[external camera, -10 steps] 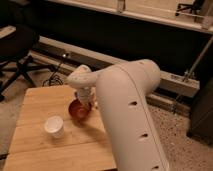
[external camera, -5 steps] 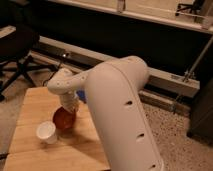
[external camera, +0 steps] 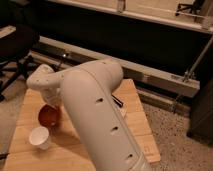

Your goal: Drag the ceramic bowl in a circle

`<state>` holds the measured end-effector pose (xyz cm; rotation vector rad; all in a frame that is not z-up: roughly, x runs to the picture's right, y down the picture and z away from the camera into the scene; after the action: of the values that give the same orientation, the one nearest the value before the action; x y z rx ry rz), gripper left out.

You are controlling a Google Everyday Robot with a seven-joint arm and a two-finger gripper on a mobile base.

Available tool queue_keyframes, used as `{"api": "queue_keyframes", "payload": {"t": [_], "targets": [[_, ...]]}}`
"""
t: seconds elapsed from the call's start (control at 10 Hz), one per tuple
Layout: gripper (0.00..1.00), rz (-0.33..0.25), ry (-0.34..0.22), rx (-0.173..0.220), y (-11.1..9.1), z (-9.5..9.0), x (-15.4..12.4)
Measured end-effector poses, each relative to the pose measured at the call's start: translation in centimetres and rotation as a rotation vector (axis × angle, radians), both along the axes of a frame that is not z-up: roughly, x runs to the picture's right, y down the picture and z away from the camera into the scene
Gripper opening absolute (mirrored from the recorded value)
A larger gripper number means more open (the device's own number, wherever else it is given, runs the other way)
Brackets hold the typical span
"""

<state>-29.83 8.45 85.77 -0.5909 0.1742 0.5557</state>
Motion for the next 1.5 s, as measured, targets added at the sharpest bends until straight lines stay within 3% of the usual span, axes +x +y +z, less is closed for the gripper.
{"api": "queue_keyframes", "payload": {"t": [0.2,0.4,0.6,0.8,1.0,1.1,1.3,1.5], "targets": [[0.00,0.008,-0.004,0.035,-3.7,2.0,-1.5],[0.00,0.036,0.042,0.055,-6.3,4.0,-0.2],[0.00,0.093,0.127,0.059,-7.8,5.8,4.0],[0.00,0.158,0.201,0.051,-7.8,6.2,8.6],[0.00,0.231,0.273,0.032,-6.2,5.2,14.1],[0.00,0.234,0.297,0.020,-4.8,4.4,15.9],[0.00,0.193,0.308,-0.028,-0.4,1.5,18.0],[0.00,0.121,0.284,-0.062,2.6,-0.7,17.8]]}}
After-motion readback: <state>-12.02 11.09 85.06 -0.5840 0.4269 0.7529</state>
